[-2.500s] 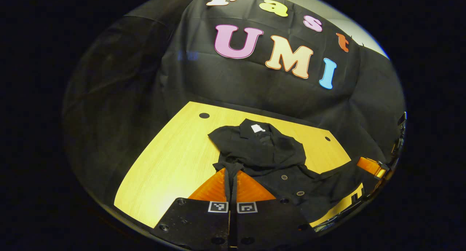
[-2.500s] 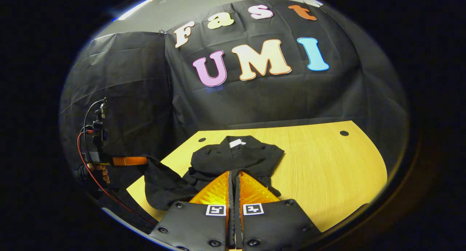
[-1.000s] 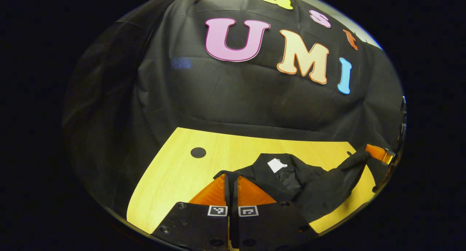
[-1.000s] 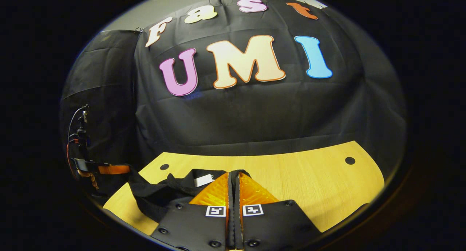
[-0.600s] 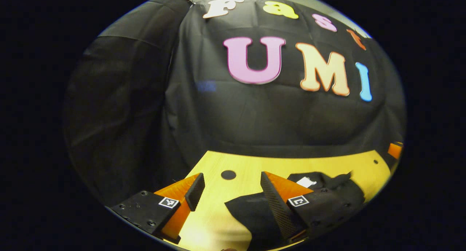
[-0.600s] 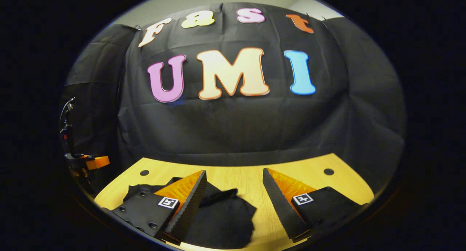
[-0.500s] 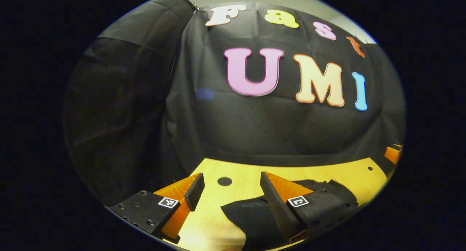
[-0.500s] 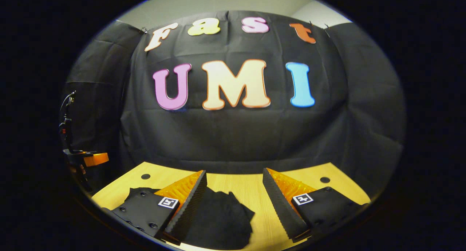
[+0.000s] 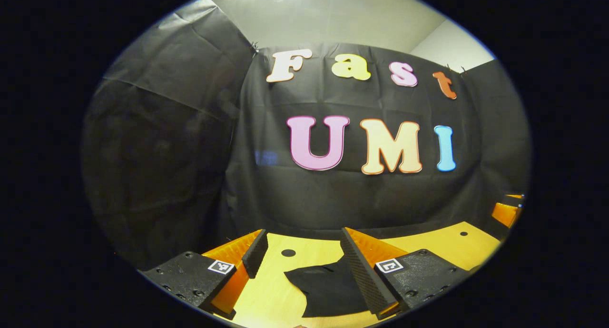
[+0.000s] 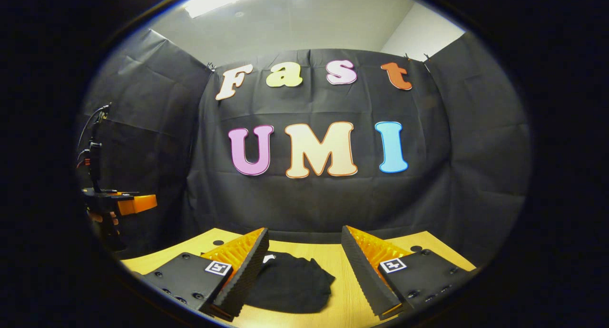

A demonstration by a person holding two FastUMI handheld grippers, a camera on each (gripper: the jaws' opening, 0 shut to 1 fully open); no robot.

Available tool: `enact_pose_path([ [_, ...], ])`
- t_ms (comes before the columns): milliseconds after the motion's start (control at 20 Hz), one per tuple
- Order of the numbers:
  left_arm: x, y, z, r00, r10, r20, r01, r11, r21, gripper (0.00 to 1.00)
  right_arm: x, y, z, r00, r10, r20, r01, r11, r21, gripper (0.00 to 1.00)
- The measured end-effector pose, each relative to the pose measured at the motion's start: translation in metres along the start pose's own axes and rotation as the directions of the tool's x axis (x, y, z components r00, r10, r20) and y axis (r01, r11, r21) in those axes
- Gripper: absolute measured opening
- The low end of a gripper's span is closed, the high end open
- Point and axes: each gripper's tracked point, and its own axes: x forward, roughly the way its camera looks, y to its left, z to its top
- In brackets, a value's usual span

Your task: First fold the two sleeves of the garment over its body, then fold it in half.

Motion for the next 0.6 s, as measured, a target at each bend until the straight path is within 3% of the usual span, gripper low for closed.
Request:
enact_pose_path([
  [300, -0.080, -0.020, 0.019, 0.999, -0.016, 0.031, 0.017, 1.000, -0.021, 0.92, -0.097, -0.003, 0.006, 1.000, 0.006, 0.028, -0.006, 1.000, 0.017, 0.96],
  [600, -0.124, -0.045, 0.033, 0.998, -0.054, 0.042, 0.054, 0.998, -0.009, 0.92, -0.157, -0.009, 0.012, 0.998, 0.000, 0.063, -0.003, 0.999, 0.037, 0.94],
])
